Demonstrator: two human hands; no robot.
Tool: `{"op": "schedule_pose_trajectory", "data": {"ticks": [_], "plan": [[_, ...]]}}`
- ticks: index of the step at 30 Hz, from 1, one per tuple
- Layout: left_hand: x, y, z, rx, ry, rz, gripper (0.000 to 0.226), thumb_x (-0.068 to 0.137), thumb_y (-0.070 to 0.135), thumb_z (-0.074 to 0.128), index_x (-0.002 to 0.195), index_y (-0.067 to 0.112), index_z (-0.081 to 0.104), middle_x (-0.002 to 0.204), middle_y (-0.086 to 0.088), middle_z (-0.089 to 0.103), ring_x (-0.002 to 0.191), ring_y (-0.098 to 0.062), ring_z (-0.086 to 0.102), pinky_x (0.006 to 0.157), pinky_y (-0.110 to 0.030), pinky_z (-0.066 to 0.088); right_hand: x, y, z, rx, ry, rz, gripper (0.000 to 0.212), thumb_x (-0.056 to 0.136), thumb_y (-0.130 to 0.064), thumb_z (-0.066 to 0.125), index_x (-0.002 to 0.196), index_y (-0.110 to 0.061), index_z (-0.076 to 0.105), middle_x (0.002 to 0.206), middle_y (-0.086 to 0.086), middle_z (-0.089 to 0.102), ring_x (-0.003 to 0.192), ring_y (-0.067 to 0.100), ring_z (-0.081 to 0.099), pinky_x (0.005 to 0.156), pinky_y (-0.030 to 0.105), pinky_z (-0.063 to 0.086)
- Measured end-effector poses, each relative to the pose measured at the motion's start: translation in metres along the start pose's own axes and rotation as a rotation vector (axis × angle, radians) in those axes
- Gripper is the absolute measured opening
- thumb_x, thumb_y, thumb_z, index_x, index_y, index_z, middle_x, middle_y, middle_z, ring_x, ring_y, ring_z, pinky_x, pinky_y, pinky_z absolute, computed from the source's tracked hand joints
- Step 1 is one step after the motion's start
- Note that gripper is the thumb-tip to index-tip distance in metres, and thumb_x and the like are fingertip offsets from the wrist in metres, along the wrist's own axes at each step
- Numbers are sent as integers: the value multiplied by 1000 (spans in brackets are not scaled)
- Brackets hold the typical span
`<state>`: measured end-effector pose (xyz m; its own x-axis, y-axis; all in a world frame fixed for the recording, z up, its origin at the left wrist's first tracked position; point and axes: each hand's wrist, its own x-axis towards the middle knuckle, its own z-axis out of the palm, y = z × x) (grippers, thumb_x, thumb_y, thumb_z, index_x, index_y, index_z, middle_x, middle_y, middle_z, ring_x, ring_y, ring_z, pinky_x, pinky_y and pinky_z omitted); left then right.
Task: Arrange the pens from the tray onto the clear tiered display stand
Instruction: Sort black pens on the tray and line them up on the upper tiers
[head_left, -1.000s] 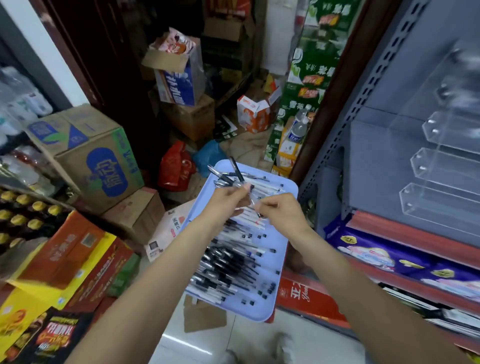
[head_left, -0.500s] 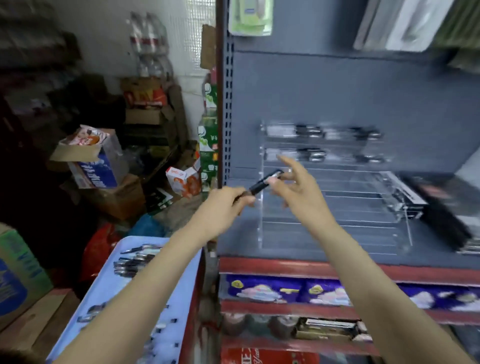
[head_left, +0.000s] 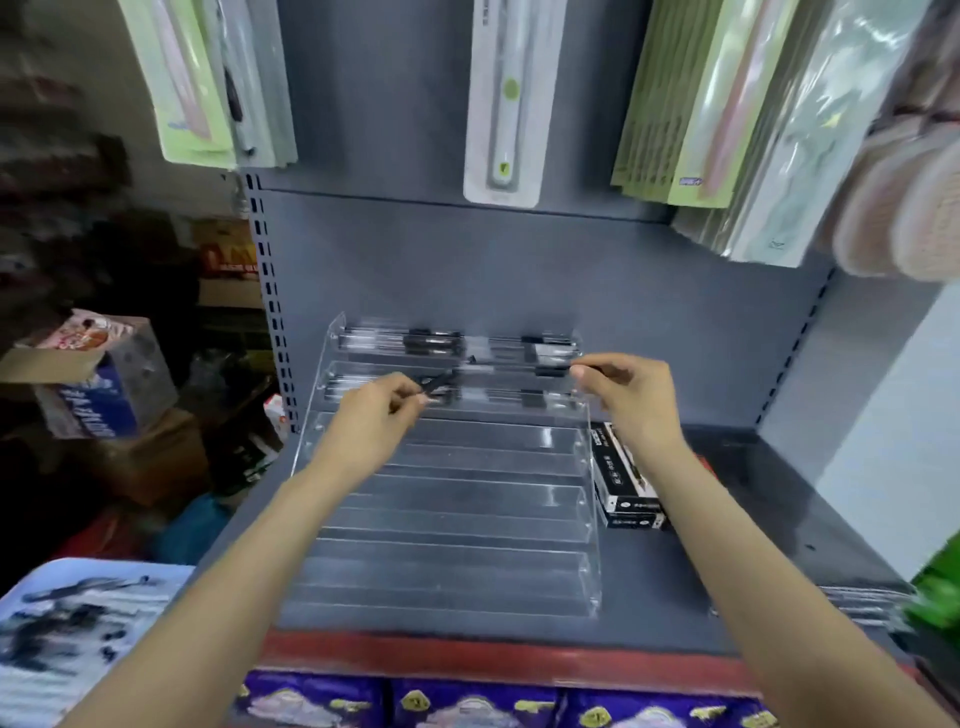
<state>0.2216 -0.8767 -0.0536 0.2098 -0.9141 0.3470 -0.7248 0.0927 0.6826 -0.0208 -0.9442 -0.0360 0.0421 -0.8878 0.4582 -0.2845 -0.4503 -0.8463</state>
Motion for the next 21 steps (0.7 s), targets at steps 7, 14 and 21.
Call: {"op": "schedule_pose_trajectory", "data": {"ticks": [7, 14, 21], "plan": [[17, 9, 6, 50, 132, -41, 19, 94, 12, 48, 107, 9, 62, 79, 0, 62, 63, -13, 51, 50, -10, 37, 31, 24, 5, -62, -47, 55, 8, 81, -10, 70, 87, -13, 75, 84, -2, 70, 73, 0, 63, 78, 11, 47], [28, 9, 11, -16, 175, -39, 19, 94, 13, 49, 108, 11, 62, 85, -4, 68, 74, -16, 57, 68, -22, 37, 38, 35, 6, -351, -159, -24, 9, 82, -16, 70, 89, -14, 76, 75, -12, 58, 65, 0, 49, 62, 2, 36], [37, 10, 10, -54, 61, -4, 22, 92, 11, 51, 111, 12, 62, 85, 2, 64, 86, -15, 61, 77, -19, 39, 46, 37, 9, -606, -288, 29, 12, 88, -24, 63, 89, -27, 74, 94, -3, 67, 76, 12, 53, 78, 33, 49]]}}
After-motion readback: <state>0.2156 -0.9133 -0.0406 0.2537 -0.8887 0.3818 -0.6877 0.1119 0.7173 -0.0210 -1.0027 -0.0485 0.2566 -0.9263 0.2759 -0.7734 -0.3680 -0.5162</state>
